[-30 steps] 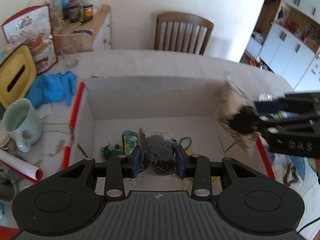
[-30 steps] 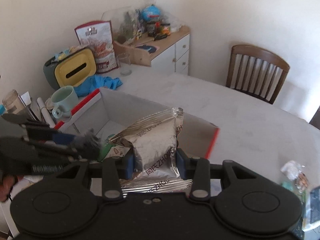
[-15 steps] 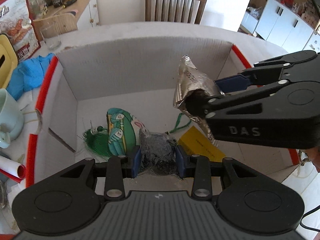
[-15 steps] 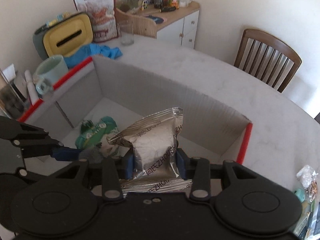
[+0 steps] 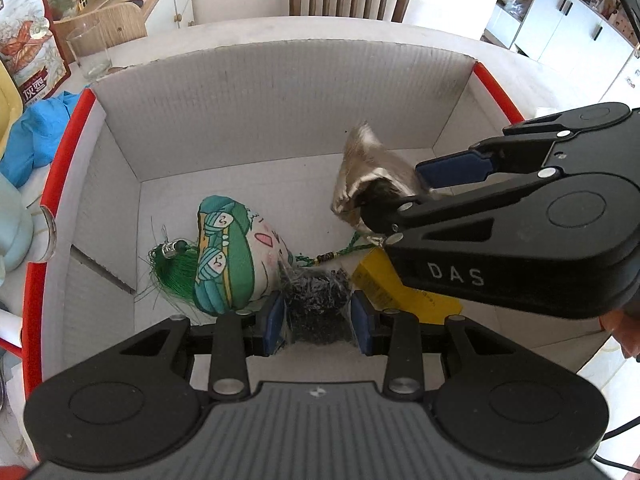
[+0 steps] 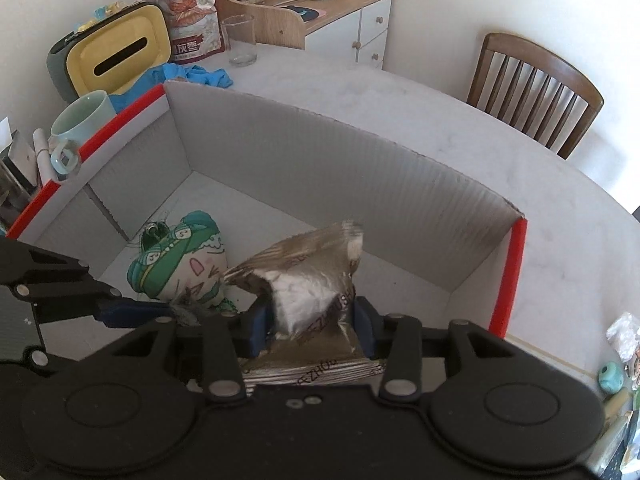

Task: Organize objects
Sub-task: 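Open both tools to drop the mesh bag and snack bag into the box, then withdraw both tools from the box back toward the table items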

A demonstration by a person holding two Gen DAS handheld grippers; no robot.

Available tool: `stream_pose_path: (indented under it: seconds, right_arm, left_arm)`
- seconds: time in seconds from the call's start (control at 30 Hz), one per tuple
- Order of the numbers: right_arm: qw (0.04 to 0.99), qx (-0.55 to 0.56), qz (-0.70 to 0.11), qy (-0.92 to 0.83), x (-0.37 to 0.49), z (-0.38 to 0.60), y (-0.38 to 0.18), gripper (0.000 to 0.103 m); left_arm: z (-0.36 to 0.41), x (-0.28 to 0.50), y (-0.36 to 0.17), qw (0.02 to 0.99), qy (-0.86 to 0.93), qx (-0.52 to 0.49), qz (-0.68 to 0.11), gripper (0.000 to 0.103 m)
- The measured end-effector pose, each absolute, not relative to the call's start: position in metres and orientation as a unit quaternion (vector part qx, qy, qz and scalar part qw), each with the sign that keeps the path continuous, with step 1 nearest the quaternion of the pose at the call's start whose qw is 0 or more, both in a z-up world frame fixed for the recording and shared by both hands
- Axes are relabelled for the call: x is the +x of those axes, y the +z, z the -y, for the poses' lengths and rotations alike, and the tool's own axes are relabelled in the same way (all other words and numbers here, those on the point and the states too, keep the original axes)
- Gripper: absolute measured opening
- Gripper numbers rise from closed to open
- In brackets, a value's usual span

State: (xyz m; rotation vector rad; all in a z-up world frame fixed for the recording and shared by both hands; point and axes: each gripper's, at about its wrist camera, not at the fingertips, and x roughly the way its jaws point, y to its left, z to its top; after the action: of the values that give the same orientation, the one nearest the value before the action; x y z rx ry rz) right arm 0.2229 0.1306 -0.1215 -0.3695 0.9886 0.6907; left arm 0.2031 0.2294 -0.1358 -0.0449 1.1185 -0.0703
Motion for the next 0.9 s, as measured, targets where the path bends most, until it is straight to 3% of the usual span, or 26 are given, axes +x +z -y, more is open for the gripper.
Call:
stream_pose_path:
  seconds: [0.1,0.3,0.83,0.9]
  right_arm:
    - [0.808,-0.162,-0.461,0.328,0.223,-0.128,-0.119,0.053]
    - [0.816,-0.161,-0.444,0.333,0.218,-0.123,-0.107,0.055]
    - [0.843,-0.097,-0.398,0.348,0.194,-0.079,-0.052,0.062]
    - [0.846,-0.088,-0.394,0.348,0.189,-0.069,-0.045,0.063]
  left_arm:
    - [-0.229,0.205,-0.136,0.848,-0.032,-0.017,-0.528,0.039]
    - [-0.229,0.199,-0.127,0.858,-0.024,-0.014,-0.512,0.053]
    - [-0.224,0.17,-0.084,0.885,-0.004,-0.028,-0.465,0.054]
    - [-0.221,0.165,-0.077,0.888,-0.006,-0.03,-0.458,0.058]
